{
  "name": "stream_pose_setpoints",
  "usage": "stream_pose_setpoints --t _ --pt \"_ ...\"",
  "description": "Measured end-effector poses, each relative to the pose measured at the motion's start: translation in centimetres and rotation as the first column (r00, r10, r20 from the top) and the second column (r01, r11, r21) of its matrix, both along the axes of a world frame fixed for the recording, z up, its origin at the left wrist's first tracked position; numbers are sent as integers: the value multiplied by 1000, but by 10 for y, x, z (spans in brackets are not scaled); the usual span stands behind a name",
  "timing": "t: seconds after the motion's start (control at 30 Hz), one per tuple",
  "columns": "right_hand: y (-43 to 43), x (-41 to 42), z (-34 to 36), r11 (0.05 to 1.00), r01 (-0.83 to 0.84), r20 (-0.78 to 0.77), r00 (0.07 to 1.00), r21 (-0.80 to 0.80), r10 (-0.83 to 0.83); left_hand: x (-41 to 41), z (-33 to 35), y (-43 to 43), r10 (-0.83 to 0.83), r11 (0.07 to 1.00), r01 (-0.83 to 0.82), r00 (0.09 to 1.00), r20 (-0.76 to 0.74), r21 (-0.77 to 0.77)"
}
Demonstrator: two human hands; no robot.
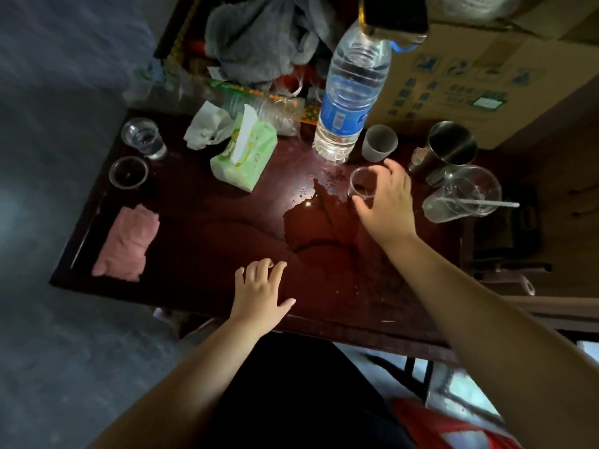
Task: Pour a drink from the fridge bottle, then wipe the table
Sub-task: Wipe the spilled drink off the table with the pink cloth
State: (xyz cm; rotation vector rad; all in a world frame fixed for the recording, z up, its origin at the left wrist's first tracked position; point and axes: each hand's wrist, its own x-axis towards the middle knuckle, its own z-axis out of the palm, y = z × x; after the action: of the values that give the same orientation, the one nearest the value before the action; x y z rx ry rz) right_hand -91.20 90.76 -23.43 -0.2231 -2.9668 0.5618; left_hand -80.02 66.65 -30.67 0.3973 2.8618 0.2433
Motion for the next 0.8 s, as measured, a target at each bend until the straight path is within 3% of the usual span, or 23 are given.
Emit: stream_pose_setpoints --t 0.37,0.8 --pt "16 -35 -15 995 -73 210 974 -67 86 19 -21 -2 29 996 -18 991 -128 89" --pt "34 -2 -1 992 -67 108 991 -110 79 20 -21 -4 15 999 -13 999 -36 51"
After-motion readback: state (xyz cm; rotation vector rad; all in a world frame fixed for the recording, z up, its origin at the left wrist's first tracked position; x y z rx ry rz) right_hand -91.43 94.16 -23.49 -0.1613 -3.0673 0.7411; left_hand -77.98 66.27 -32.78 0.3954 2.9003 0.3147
